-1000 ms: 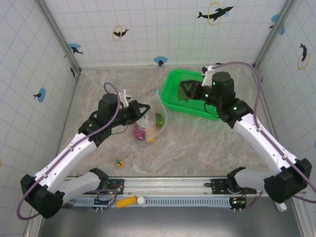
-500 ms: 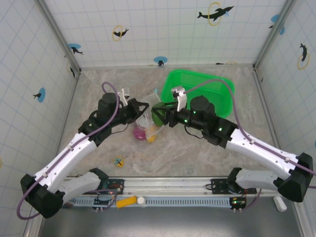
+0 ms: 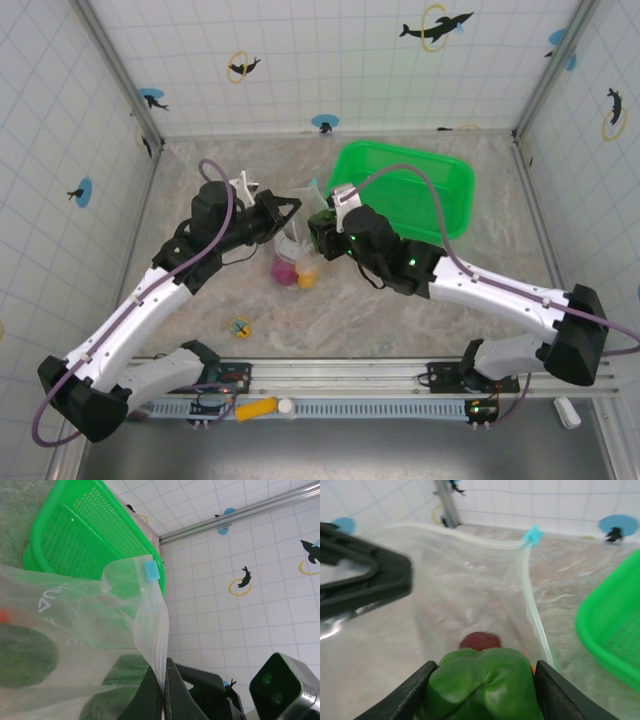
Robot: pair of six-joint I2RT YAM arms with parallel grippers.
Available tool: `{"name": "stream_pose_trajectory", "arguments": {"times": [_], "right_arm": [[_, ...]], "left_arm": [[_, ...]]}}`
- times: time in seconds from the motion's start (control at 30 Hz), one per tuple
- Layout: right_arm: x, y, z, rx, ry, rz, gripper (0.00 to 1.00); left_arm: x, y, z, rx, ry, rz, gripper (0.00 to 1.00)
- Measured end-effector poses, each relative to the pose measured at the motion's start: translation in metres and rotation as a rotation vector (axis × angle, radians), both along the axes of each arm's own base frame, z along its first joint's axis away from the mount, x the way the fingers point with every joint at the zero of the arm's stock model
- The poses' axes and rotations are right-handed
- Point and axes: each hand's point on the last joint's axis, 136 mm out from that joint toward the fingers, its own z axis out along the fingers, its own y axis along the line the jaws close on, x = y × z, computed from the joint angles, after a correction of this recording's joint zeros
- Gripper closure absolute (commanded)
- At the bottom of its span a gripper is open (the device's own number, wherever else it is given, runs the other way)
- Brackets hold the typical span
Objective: Place the food in the zip-top bag and seal the zipper
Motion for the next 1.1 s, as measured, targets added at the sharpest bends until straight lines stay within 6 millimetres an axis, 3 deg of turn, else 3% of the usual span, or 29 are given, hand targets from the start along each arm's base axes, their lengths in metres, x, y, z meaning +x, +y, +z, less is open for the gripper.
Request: {"name": "stream_pose_trajectory", "arguments": {"times": [0.33,0.57,0.7,0.9,1.0,1.1], "right_arm": [[0.016,0.002,0.019,-0.091,-0.055,-0.07,0.3],[0.008,0.004,0.021,-0.088,-0.039,-0.02,0.28],[-0.007,0.0,0.048,-0.008,-0.044,0.039,0.32],[-0.026,-0.025,0.095,0.178,-0.027,0.044,0.41],[-0.035,-0.033,0.089,0.24,0.067,0.008,0.43],[-0.059,-0.022,0.066,0.208,0.142,0.041,0.41]], "left_arm": [[0.0,0.0,0.0,-0.003,0.002,0.001,1.0],[0.0,0.0,0.0,-0.003,0.002,0.001,1.0],[0.0,0.001,0.002,-0.004,-0.004,0.006,1.0],[0.001,0.005,0.005,-0.004,-0.015,0.026,1.0],[0.001,0.007,0.006,-0.003,-0.019,0.036,1.0],[0.002,0.009,0.007,-0.002,-0.025,0.047,1.0]]}}
